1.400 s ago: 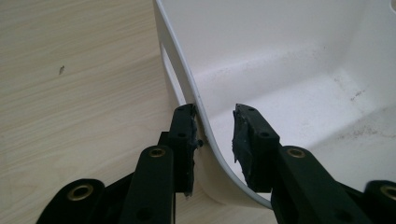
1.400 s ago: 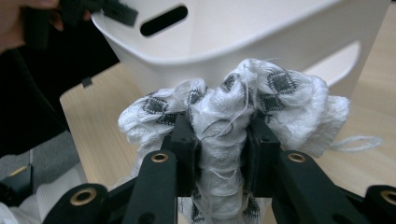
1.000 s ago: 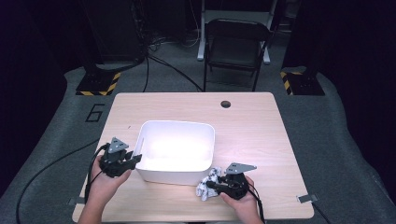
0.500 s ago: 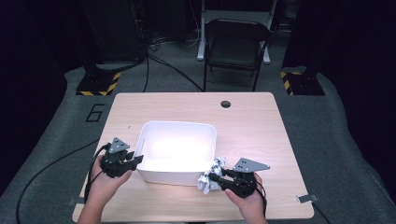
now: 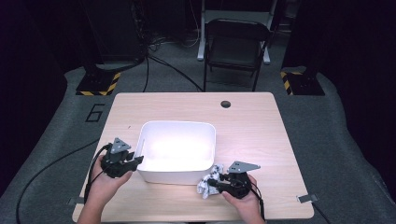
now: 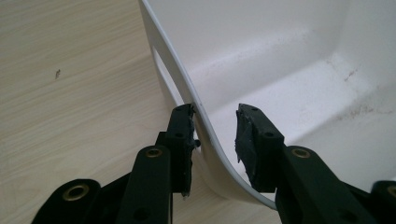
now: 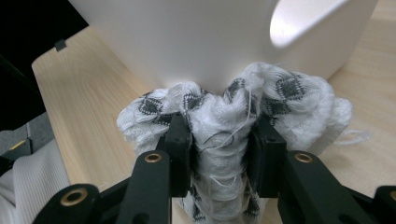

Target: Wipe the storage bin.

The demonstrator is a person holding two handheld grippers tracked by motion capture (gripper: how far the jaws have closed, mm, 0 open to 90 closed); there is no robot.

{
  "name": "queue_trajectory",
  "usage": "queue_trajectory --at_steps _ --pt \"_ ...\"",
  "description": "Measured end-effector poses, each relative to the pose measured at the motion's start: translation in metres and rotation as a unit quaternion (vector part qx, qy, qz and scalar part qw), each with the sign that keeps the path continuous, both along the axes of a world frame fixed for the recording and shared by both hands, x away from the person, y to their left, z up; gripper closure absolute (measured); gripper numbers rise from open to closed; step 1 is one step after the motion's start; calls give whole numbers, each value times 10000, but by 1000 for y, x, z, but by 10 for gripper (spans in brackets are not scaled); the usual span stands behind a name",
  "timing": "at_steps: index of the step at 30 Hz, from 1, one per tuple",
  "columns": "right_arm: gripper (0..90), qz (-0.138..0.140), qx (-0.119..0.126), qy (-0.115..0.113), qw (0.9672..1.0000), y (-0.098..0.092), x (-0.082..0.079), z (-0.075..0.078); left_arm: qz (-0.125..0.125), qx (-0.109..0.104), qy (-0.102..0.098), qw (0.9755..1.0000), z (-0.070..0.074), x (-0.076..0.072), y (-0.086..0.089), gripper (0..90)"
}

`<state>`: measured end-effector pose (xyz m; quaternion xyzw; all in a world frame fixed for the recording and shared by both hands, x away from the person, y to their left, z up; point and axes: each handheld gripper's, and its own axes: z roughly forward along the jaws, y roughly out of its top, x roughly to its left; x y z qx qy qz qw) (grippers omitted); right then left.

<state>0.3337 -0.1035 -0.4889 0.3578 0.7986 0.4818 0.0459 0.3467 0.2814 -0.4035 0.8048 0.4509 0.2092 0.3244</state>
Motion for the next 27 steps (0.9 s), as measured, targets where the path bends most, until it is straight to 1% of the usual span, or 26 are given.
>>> queue_trajectory --at_steps 1,2,4,6,7,8,10,14,15,17,18,19,21,23,25,26,27 --pt "652 -1 -28 58 10000 0 0 -2 -36 57 58 10000 0 0 0 660" --pt "651 -3 -50 103 9999 1 1 -4 -55 52 101 9999 0 0 1 661" --pt "646 63 -177 116 9998 2 3 -7 -74 2 186 9998 0 1 2 662" --pt "643 80 -227 200 9995 3 4 -10 -83 33 227 9997 0 0 2 660" --pt "643 73 -220 233 9995 3 4 -11 -52 32 178 9998 -1 0 1 661" --pt "642 51 -229 235 9994 3 3 -11 -51 49 214 9997 0 0 1 660" --pt "643 32 -267 228 9994 3 3 -10 -39 58 204 9998 0 -1 -1 659" --pt "642 13 -296 197 9994 1 2 -7 -49 86 253 9996 1 -2 -3 655" --pt "642 20 -291 207 9994 0 2 -7 -37 53 266 9996 0 -2 -3 653" --pt "643 15 -247 207 9995 -1 2 -6 -81 7 365 9993 1 -2 -3 648" --pt "643 18 -231 179 9996 -3 3 -6 -83 -12 384 9992 2 -2 -4 641" --pt "643 2 -220 209 9995 -4 3 -5 -58 -41 406 9991 2 -2 -5 637" --pt "643 -39 -201 200 9996 -6 3 -4 -37 -84 455 9989 2 -2 -7 627" --pt "643 -65 -191 190 9996 -8 4 -4 -79 -127 520 9985 2 -2 -8 609" --pt "643 -143 -156 159 9996 -11 4 -3 -119 -217 592 9979 2 -2 -9 584" --pt "643 -181 -115 182 9996 -12 4 -2 -104 -254 602 9978 2 -2 -9 575" --pt "643 -192 -119 150 9996 -13 4 -2 -49 -341 583 9977 1 -2 -9 568"
